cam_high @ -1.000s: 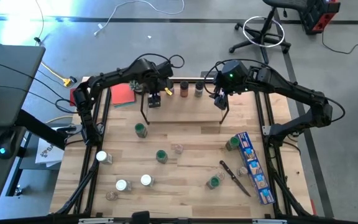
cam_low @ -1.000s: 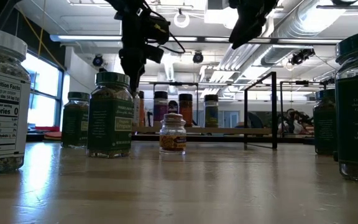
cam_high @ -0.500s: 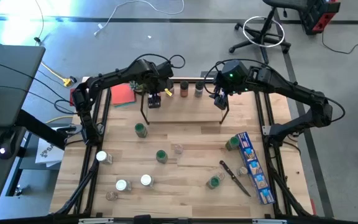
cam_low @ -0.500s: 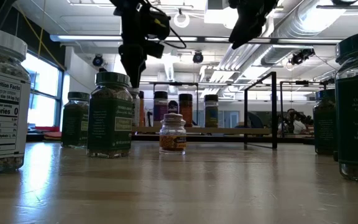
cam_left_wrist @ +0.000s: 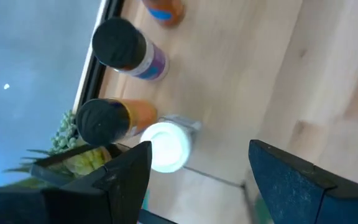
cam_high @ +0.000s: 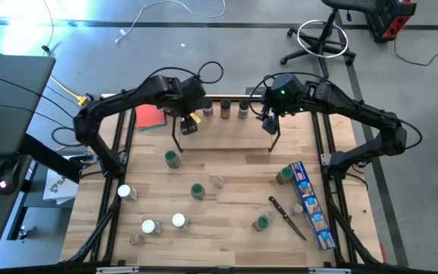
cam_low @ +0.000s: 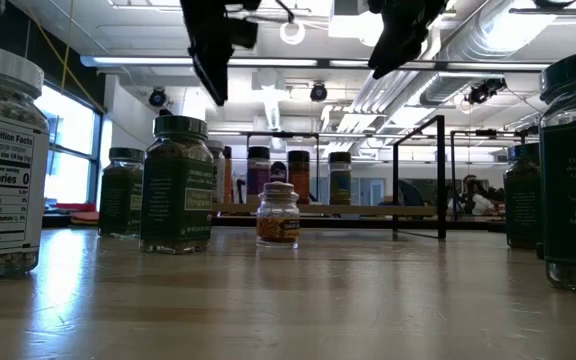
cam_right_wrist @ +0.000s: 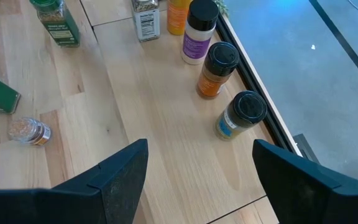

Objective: Shelf spices
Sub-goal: Put the white seasoning bottle on the shelf aligned with the black seasoning bottle

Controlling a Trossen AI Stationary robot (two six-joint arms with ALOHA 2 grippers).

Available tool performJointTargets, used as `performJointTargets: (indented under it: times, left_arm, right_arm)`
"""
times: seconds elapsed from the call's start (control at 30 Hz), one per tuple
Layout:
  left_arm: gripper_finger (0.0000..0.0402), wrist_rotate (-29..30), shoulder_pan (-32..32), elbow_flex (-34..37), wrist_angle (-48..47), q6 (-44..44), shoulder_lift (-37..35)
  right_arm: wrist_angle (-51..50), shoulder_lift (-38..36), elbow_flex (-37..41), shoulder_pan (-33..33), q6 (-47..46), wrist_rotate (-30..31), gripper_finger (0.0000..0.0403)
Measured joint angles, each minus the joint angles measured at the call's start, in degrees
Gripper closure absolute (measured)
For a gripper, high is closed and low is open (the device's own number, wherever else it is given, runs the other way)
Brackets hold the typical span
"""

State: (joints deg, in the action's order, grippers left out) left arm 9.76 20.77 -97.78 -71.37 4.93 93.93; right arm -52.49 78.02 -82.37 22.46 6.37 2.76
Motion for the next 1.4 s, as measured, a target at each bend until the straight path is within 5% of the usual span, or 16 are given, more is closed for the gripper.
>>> performJointTargets:
  times: [0.33, 0.53, 0.93, 1.13, 1.4]
  left_arm:
    - [0.0138, 5.5, -9.6, 0.0, 1.0, -22.7, -8.2]
    - [0.0138, 6.4, -15.8, 0.0, 0.0, -35.4, -11.4]
    - [0.0138, 5.6, -25.8, 0.2, -19.0, -49.3, -13.3]
    - [0.0138, 3.7, -30.6, 6.9, -16.8, -49.8, -17.0]
    - [0.0138, 2.3, -37.4, 20.2, -15.4, -57.1, -26.2]
  right_arm:
    - [0.1, 0.0, 0.0, 0.0, 0.0, -0.3, 0.0119]
    - [0.5, 0.0, 0.0, 0.0, -0.1, -5.8, 0.0119]
    - [6.9, 0.0, 0.0, 0.0, -7.9, -10.4, 0.0119]
    - [12.2, 0.0, 0.0, -3.2, -14.5, -10.4, 0.0119]
    - [17.3, 1.7, 0.0, -15.5, -14.2, -8.3, 0.0119]
